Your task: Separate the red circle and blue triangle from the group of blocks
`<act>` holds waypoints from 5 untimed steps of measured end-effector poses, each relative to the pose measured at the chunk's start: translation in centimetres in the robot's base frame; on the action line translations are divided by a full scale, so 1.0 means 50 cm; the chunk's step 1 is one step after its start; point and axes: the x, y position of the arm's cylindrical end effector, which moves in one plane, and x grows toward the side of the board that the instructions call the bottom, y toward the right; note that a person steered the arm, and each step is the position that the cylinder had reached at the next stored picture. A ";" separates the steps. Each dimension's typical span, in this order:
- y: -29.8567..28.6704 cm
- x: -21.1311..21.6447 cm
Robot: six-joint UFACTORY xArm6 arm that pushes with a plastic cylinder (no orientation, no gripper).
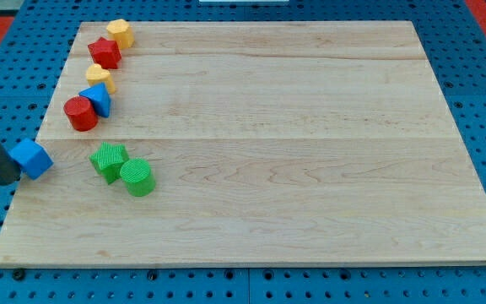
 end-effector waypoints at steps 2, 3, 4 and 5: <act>0.111 -0.104; 0.109 -0.134; 0.059 -0.172; 0.135 -0.231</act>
